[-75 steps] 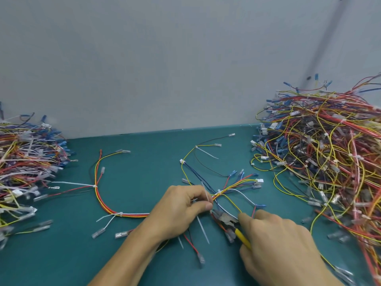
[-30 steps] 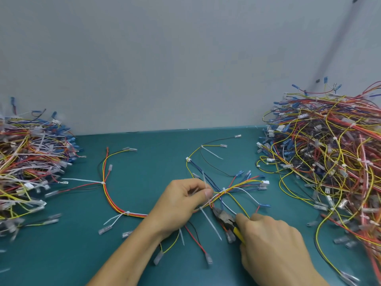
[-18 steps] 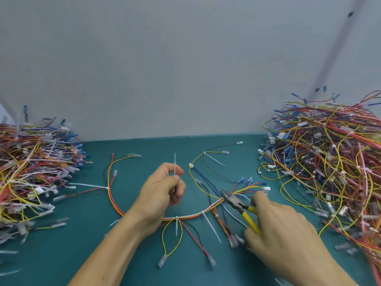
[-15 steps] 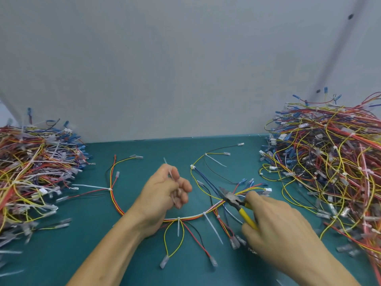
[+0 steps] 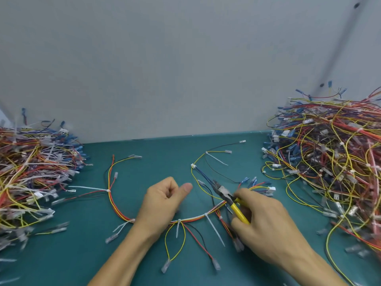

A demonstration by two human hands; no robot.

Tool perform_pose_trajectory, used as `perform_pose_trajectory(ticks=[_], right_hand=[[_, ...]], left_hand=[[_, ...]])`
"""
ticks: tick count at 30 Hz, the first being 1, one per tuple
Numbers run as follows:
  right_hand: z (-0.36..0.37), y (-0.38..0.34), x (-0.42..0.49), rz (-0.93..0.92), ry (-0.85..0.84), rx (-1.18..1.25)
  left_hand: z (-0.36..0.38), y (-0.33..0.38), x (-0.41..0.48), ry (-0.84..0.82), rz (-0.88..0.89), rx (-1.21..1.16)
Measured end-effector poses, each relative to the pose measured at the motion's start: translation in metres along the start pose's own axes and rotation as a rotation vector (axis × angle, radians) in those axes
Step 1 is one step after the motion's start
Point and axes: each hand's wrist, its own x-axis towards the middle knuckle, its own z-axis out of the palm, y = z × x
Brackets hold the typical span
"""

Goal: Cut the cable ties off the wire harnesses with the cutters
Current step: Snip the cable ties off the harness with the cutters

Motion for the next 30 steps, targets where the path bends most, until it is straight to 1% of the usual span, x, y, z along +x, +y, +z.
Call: perform_pose_trajectory(ticks=[3, 6, 8, 10, 13, 15, 17, 19, 20, 24, 30], right_hand=[[-0.001, 0.004, -0.001, -0.021, -0.05, -0.082], [-0.005, 0.006, -0.001, -0.014, -0.085, -0.133], [-0.007, 0.007, -0.002, 0.002, -0.076, -0.148], [-0.008, 0.007, -0.002, 0.023, -0.067, -0.156], [-0.009, 0.007, -0.002, 0.031, -0.078, -0.177], [-0.01, 0.007, -0.001, 0.035, -0.096, -0.196], [-0.012, 0.007, -0.001, 0.036, -0.117, -0.211], [-0.014, 0.005, -0.002, 0.042, -0.151, -0.23], [-0.014, 0.003, -0.003, 0.042, -0.172, -0.246], [-0.011, -0.006, -0.008, 0.03, -0.258, -0.323], [-0.01, -0.016, -0.013, 0.014, -0.277, -0.388]], left_hand=[[0.001, 0.003, -0.005, -0.139, 0.115, 0.159], [0.0, 0.01, -0.011, -0.34, 0.303, 0.386], [0.002, 0.011, -0.014, -0.455, 0.401, 0.529], [0.006, 0.009, -0.016, -0.471, 0.442, 0.617], [0.012, 0.006, -0.016, -0.43, 0.489, 0.674], [0.016, 0.007, -0.017, -0.387, 0.469, 0.662], [0.016, 0.008, -0.017, -0.336, 0.352, 0.59], [0.014, 0.008, -0.015, -0.355, 0.206, 0.544], [0.014, 0.009, -0.013, -0.368, 0.165, 0.538], [0.01, 0.01, -0.008, -0.355, 0.117, 0.531], [0.008, 0.011, -0.006, -0.318, 0.065, 0.421]])
